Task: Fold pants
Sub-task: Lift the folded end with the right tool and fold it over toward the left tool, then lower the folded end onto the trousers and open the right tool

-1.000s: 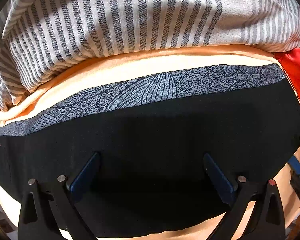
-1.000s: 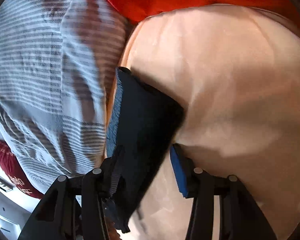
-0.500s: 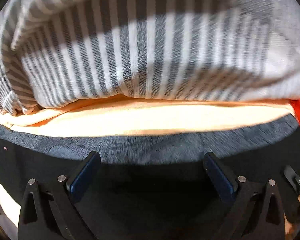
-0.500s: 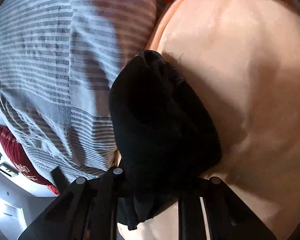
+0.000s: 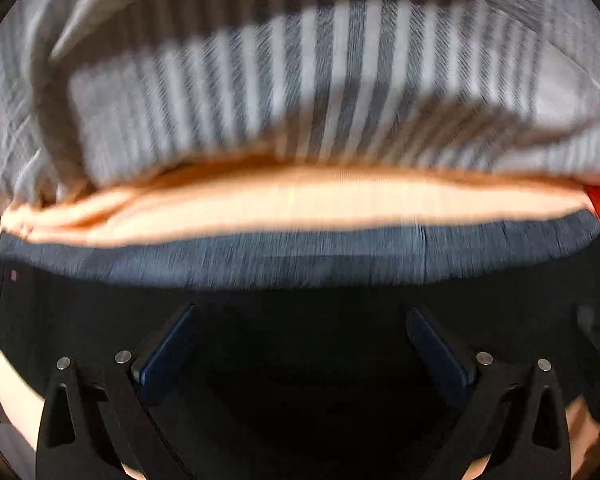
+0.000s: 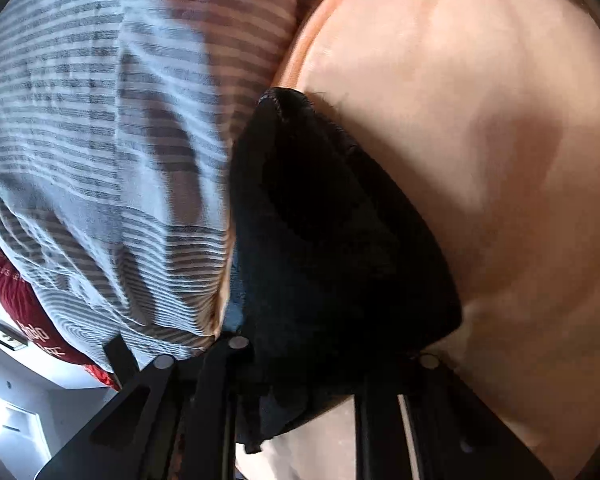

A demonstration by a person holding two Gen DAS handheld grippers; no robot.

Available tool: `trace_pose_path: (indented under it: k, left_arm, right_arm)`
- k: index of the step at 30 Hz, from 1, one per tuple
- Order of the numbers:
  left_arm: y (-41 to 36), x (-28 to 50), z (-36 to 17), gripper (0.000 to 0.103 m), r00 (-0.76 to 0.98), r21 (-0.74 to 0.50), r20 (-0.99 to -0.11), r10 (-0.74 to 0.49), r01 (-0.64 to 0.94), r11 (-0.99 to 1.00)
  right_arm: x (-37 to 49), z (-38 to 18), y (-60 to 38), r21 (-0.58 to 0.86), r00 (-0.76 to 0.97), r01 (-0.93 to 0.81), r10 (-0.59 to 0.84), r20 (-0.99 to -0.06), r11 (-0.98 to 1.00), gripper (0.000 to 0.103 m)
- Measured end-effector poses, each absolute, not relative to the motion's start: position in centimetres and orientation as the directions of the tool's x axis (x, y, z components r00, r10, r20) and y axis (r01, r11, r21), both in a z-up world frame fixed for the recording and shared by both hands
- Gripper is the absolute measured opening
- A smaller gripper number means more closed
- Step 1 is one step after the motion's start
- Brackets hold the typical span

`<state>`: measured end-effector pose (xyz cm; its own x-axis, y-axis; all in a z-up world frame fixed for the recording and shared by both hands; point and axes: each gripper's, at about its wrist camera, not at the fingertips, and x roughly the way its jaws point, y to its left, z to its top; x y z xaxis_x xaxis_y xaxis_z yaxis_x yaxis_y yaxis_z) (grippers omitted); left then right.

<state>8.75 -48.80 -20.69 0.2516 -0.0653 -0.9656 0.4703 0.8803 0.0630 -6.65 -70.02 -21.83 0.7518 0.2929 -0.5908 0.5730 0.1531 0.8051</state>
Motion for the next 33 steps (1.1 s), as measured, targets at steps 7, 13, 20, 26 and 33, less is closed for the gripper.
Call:
trace_pose_path:
  k: [7, 13, 20, 26, 33]
  left_arm:
    - [-45.8, 5.3, -22.7, 0.103, 0.256, 0.041, -0.963, -0.087, 0.455, 0.889]
    - [-44.5, 6.9, -21.4, 0.103, 0.182, -0.008, -0.976, -0.120, 0.520, 0.854]
    - [-37.5, 10.7, -18.0, 0.103, 0.209, -0.032, -0.965, -0.157, 0.503, 0.864]
    - [-28.3, 16.5, -16.6, 0.103, 0.237, -0.014, -0.966, -0.104, 0.353, 0.936]
    - [-18.9, 18.2, -16.4, 0.103, 0.254, 0.034, -0.967, -0.033, 0.256, 0.966]
  right_arm:
    - [-4.5, -17.5, -68.4, 0.824, 0.766, 0.514, 0.305, -0.566, 0.238, 0.014]
    - [-0.8, -11.7, -64.2, 0.791, 0.747, 0.442, 0.313, -0.586, 0.424, 0.014]
    - [5.8, -6.9, -55.8, 0.655, 0.671, 0.346, 0.311, -0.673, 0.671, 0.014]
    - [10.8, -8.6, -47.0, 0.509, 0.568, 0.288, 0.283, -0.773, 0.811, 0.014]
    - [15.5, -14.8, -35.4, 0.123, 0.363, 0.192, 0.046, -0.931, 0.974, 0.016]
